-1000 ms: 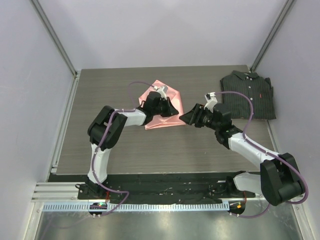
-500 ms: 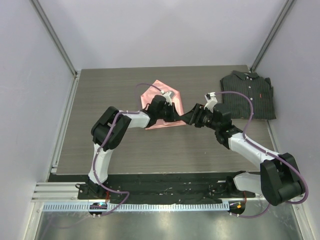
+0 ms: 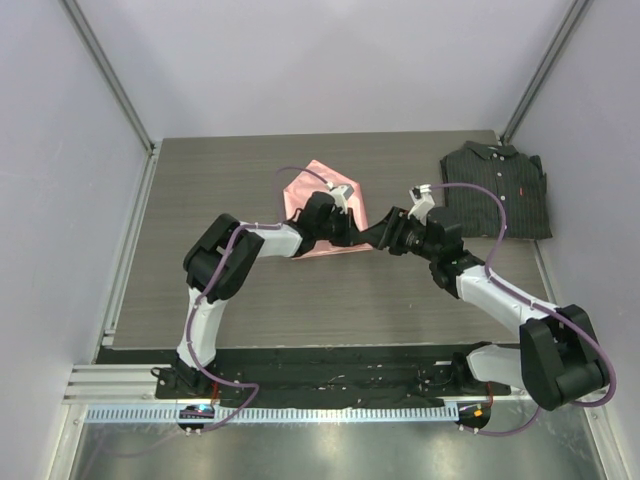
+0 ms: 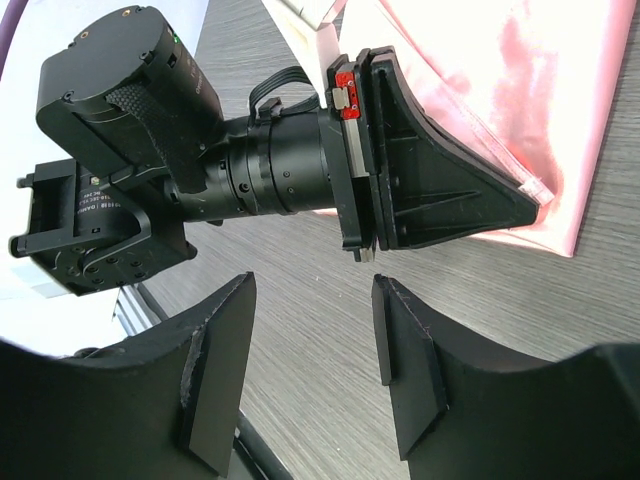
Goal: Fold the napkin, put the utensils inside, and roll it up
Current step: Fold the napkin
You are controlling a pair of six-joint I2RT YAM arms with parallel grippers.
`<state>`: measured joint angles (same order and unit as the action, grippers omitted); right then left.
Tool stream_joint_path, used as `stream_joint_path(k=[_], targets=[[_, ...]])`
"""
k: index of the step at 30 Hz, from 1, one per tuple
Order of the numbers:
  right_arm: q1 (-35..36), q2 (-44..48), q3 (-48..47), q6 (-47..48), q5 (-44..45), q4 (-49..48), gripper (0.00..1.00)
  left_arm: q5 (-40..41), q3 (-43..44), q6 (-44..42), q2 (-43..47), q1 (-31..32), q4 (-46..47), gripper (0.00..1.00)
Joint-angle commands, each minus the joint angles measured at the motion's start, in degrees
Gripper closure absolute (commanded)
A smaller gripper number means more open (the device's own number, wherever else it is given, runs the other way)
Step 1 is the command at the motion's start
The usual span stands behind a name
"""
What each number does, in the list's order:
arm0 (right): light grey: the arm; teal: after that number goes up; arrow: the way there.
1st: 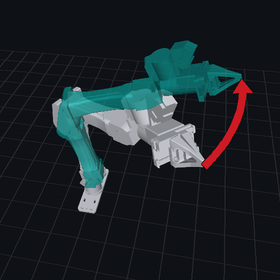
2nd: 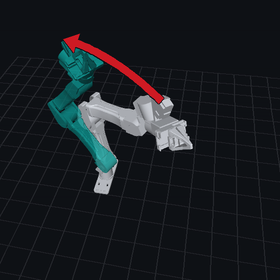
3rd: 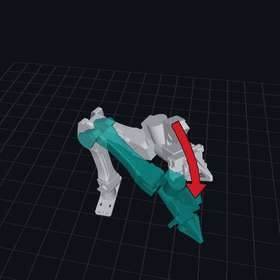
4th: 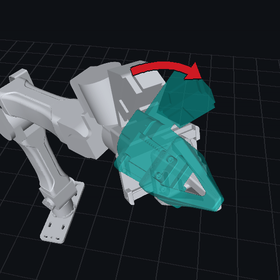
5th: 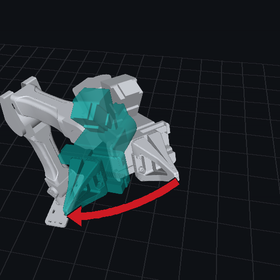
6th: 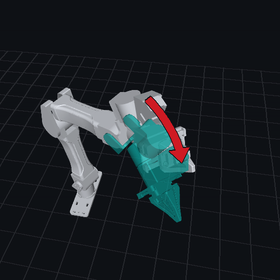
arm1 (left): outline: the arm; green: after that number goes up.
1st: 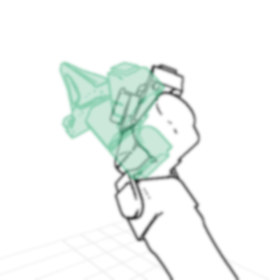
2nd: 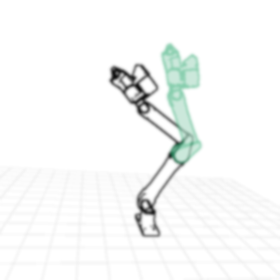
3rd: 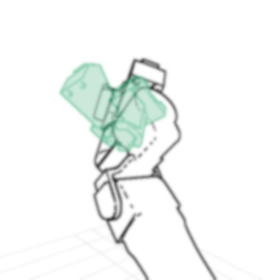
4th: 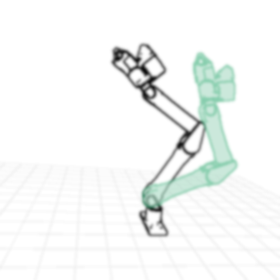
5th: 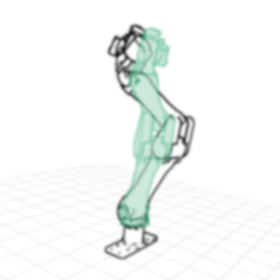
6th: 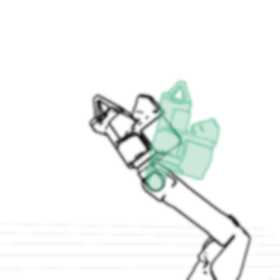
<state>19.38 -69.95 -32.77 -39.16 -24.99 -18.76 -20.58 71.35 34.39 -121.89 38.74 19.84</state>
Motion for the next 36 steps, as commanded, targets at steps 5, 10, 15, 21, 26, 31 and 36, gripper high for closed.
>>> stream_joint_path(k=[5, 10, 15, 21, 26, 31, 36], targets=[[-2.1, 0.8, 0.1, -0.3, 0.6, -0.8, 0.34, -0.3, 2.5, -0.7, -0.3, 0.4, 0.7, 0.91], [-7.7, 2.8, 0.4, 0.0, -2.4, 0.4, 0.32, -1.7, 4.1, -0.3, 0.1, 0.3, 0.0, 0.60], [-13.7, 4.6, 0.6, 0.7, -5.4, 2.7, 0.33, -2.5, 5.0, 0.1, 1.3, 0.4, 0.1, 0.37], [-18.7, 6.5, 1.2, 1.4, -6.6, 5.1, 0.32, -1.3, 4.2, 0.1, 5.4, 0.3, -0.3, 0.20], [-21.7, 3.6, 0.8, 1.4, -9.3, 4.8, 0.33, 4.2, -3.0, 0.4, 13.5, -1.0, -0.7, 0.05], [-21.5, -3.9, 0.3, 0.5, -12.4, -0.5, 0.39, 10.2, -11.2, 2.0, 22.3, -3.1, -1.8, 0.01], [-19.4, -14.4, -3.7, 3.1, -12.8, 0.0, 0.42, 19.0, -13.0, 6.7, 28.5, -8.0, -18.1, 0.02]])
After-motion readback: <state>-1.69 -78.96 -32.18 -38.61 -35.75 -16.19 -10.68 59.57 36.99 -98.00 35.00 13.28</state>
